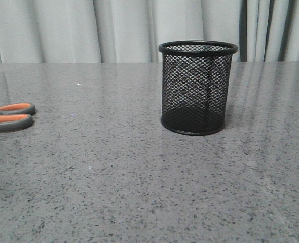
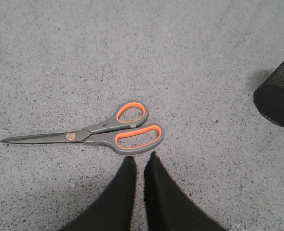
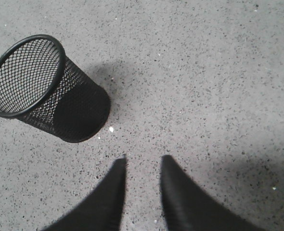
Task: Put scissors into bucket
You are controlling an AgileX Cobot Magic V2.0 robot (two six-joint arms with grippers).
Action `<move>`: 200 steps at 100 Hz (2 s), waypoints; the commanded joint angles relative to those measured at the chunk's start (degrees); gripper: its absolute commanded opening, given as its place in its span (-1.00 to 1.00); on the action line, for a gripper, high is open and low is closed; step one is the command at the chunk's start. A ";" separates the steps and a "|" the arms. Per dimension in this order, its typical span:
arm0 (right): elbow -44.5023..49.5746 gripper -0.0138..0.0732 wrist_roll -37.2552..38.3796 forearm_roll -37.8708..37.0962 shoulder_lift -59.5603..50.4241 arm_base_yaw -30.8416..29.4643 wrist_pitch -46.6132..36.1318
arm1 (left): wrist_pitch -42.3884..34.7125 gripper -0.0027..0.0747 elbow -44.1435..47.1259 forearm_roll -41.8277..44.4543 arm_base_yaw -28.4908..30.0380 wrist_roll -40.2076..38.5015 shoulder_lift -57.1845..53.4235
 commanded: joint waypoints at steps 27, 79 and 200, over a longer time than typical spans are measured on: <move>-2.11 0.32 -0.92 0.35 0.20 -0.16 -2.24 | -1.62 0.29 -2.97 -3.23 -0.10 3.62 7.44; -2.11 0.32 -2.41 0.35 0.20 -0.16 -1.50 | 6.47 0.28 -12.98 -3.40 -0.10 46.57 31.34; -2.11 0.32 -4.82 0.35 0.20 -0.16 -0.19 | 6.09 0.28 -17.18 5.01 -0.45 76.59 49.22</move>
